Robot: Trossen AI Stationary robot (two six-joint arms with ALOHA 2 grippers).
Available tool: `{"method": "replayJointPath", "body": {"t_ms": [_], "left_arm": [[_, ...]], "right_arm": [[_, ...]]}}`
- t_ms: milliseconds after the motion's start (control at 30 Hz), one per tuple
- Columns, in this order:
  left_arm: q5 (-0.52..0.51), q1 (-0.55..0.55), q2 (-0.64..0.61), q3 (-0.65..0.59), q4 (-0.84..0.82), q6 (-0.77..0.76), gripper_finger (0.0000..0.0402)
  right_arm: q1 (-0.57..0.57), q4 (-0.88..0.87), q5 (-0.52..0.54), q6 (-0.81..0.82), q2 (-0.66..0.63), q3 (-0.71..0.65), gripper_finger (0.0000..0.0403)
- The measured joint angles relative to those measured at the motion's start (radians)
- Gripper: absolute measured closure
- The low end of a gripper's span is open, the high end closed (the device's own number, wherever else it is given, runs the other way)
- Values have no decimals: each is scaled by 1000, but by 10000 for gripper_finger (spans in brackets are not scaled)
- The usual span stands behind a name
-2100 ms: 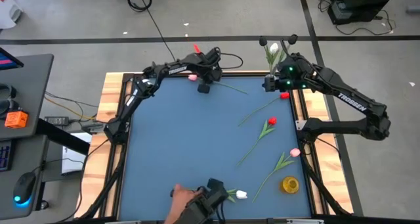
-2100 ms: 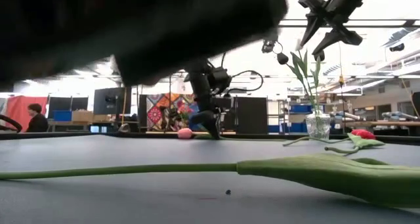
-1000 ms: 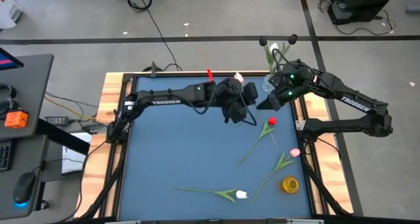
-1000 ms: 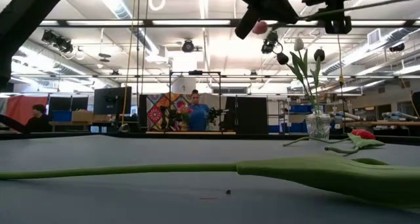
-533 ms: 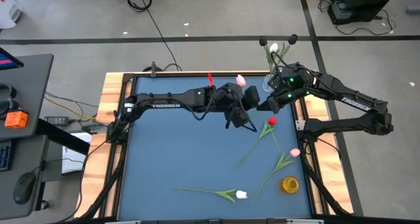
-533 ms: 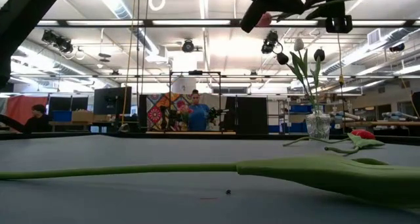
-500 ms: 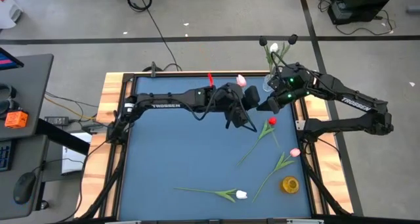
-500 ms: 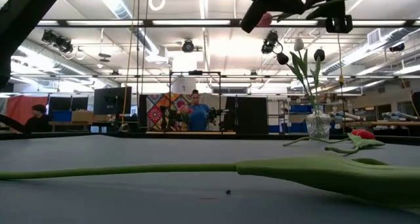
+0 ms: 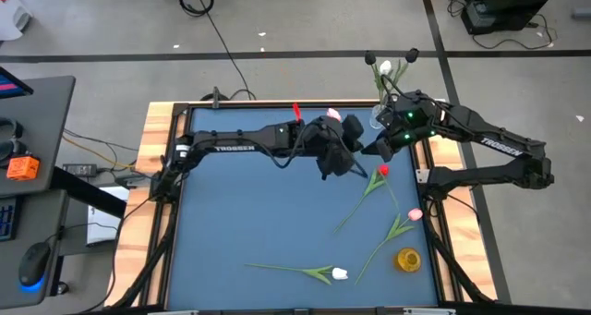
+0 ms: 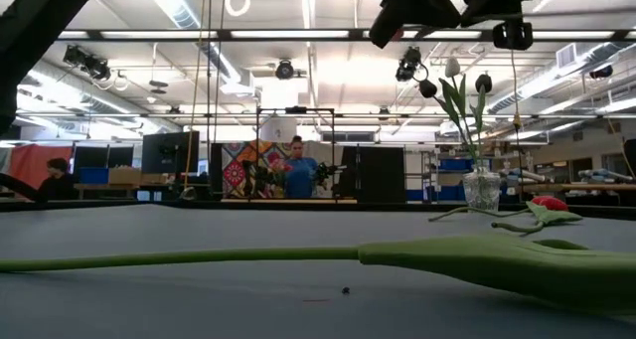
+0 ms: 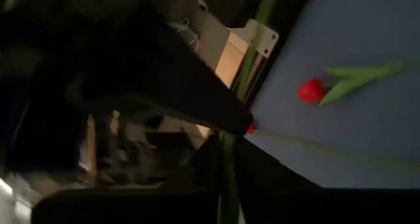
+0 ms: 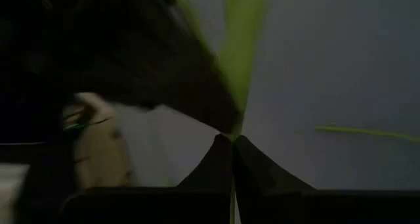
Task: Sort flowers into vase by color
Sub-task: Put the top pink flower into the transparent vase
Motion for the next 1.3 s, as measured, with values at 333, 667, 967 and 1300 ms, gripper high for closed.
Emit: {"method": "replayJointPath", "body": {"t_ms": [333,667,967,1300], "left_arm": [[252,178,-148,2,-215,-727,224],[671,382,-172,1,-239,-1014,244],[698,410,-164,-21,-197,-1082,268],[819,388,-158,-387,193,-1338,269]], "right_arm": [[-27,-22,525,17,-59,-2,400],[-24,249,959,-192,-130,-48,398],[-28,884,1025,-520,-336,-439,400],[-137,1291,1059,-700,-343,-691,401]]}}
